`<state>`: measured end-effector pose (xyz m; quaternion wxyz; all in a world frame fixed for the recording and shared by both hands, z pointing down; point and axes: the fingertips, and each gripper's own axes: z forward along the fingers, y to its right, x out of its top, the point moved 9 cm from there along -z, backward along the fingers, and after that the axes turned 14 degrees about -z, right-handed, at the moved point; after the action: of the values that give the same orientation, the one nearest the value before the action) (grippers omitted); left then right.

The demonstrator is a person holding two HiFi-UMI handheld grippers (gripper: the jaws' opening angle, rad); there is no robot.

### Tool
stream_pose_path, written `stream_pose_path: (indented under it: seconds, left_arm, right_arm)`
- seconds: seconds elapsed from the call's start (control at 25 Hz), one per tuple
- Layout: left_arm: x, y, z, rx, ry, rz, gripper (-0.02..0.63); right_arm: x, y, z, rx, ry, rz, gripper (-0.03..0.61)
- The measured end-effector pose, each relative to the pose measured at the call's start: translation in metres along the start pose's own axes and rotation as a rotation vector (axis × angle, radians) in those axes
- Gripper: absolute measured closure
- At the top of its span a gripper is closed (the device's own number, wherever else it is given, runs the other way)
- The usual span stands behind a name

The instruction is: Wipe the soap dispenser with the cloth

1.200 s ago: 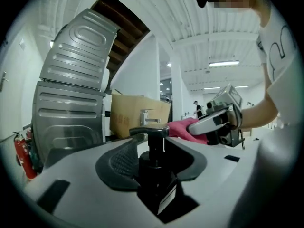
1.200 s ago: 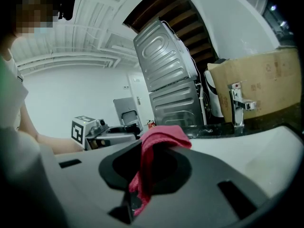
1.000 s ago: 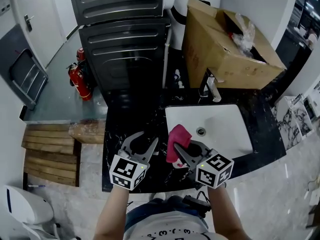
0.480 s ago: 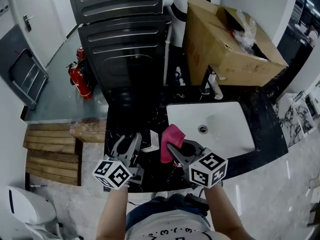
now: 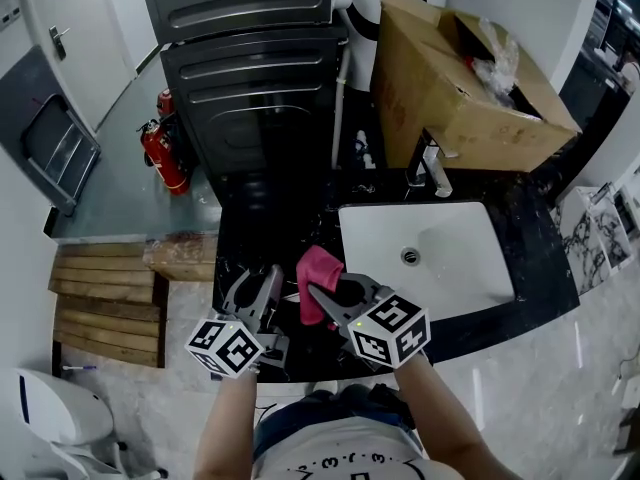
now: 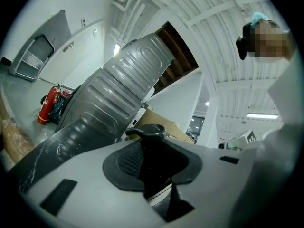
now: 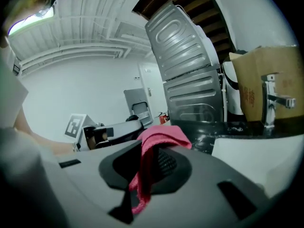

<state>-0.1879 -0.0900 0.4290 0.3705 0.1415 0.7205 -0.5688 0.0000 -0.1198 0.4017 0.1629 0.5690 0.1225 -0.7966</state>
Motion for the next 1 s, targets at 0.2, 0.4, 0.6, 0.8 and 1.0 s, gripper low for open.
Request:
stream_pose_path:
  seconds: [0.2, 0.4, 0.6, 0.8, 1.0]
  left_arm:
    - [0.001, -0.004, -0.003, -0.002, 0.007, -0.023, 0.508]
    - [0.000, -0.002, -0.001, -0.007, -0.005, 0.005, 0.508]
    - [0.000, -0.001, -0.001, -0.006, -0.014, 0.018, 0.506]
    - [0.001, -0.002, -0.001, -0.002, -0.012, 0.009, 0.506]
    - [0.001, -0.001, -0.001, -0.001, -0.022, 0.028, 0.506]
  right_arm:
    - [-0.022, 0.010, -0.005, -0.056, -0.122, 0.014, 0.531]
    - [-0.036, 0.016, -0.007, -0.105, -0.185, 0.048, 0.531]
    - [-0.024, 0.021, -0.012, -0.120, -0.108, 0.085, 0.531]
    - [0.007, 0.028, 0.005, -0.080, 0.014, 0.114, 0.531]
    - [0.020, 0.029, 0.027, -0.053, 0.012, 0.079, 0.531]
